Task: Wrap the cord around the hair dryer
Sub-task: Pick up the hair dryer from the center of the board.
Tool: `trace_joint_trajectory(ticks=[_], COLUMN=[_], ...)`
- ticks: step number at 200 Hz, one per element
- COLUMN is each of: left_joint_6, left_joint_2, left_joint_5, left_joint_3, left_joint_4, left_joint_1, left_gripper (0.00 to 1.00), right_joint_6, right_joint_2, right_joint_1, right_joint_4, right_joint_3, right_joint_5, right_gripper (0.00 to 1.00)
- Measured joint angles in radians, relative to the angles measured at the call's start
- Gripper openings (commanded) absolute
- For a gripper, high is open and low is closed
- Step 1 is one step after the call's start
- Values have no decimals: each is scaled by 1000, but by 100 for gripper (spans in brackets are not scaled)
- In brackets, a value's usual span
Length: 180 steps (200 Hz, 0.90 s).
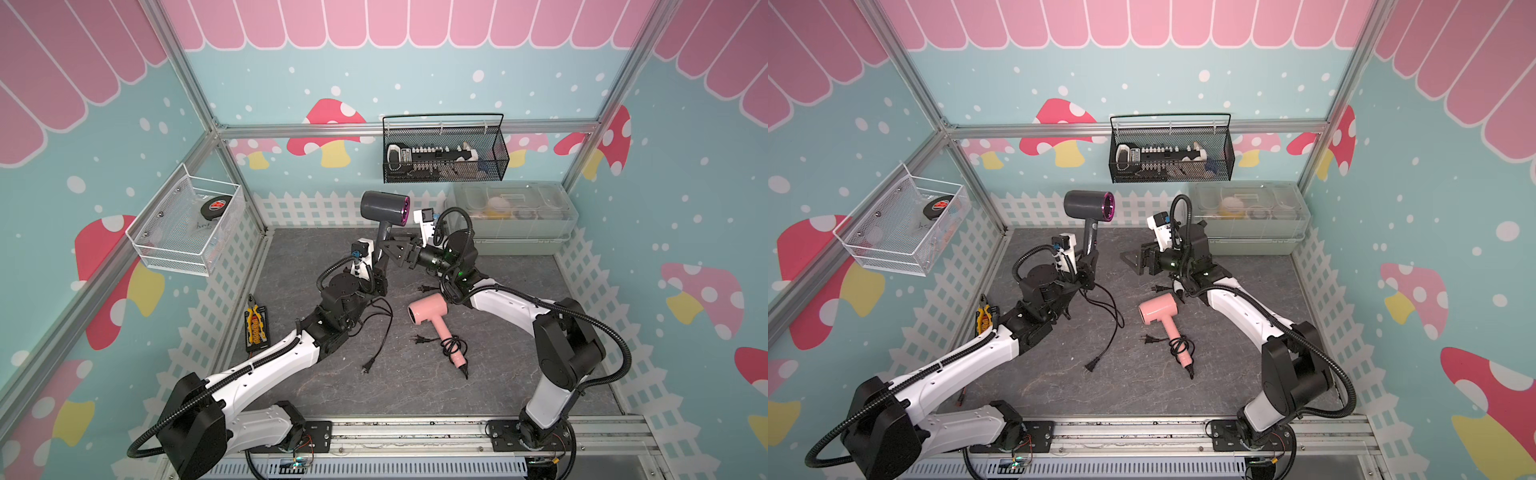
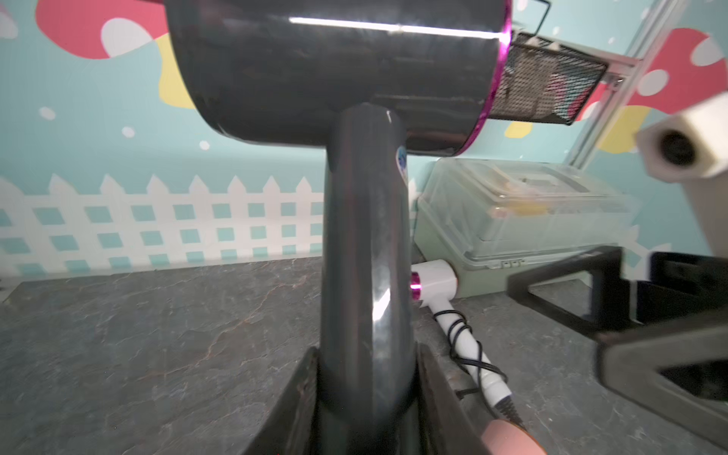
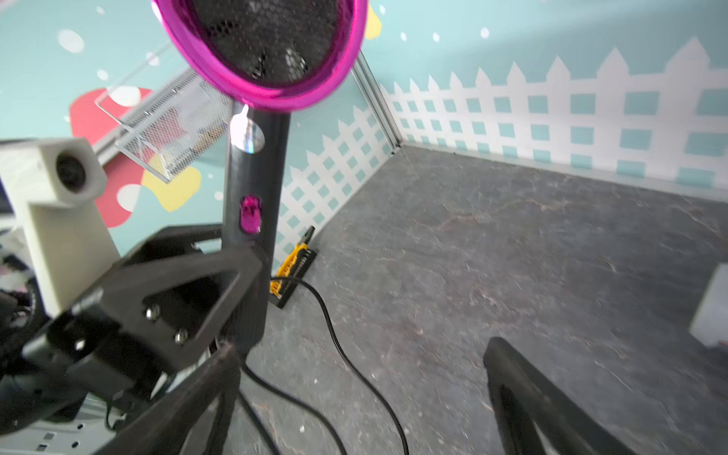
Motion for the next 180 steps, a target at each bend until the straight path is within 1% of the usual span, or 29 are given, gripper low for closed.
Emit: trace_joint_trajectory(ticks=[28, 58, 84, 105, 125, 146, 180], left_joint_6=[32, 42, 49, 53, 53, 53, 53], left_joint_2=[-2, 2, 8, 8, 8, 10, 19], left_joint_5=[-25, -60, -55, -52, -52, -52, -48], left_joint_3=[-4, -13, -16, -23, -32, -40, -45], left_joint_4=[40, 59, 71, 79, 86, 92, 100], left_joint_1=[-62, -72, -82, -87, -89, -89, -89], left_gripper=[0, 0, 0, 0, 0, 0, 0], right_joint_6=[96, 186, 248, 288, 313, 335, 375], right_joint_2=[68, 127, 165, 188, 203, 221, 282], right_joint_1=[51, 66, 78, 82, 83, 82, 88], right_joint_4=[188, 372, 506, 575, 621, 664, 703], right_joint_3=[2, 1, 1, 1, 1, 4, 68], right_joint_5=[-4, 0, 3, 2, 2, 3, -9], right_gripper=[90, 87, 85, 83, 76, 72, 68])
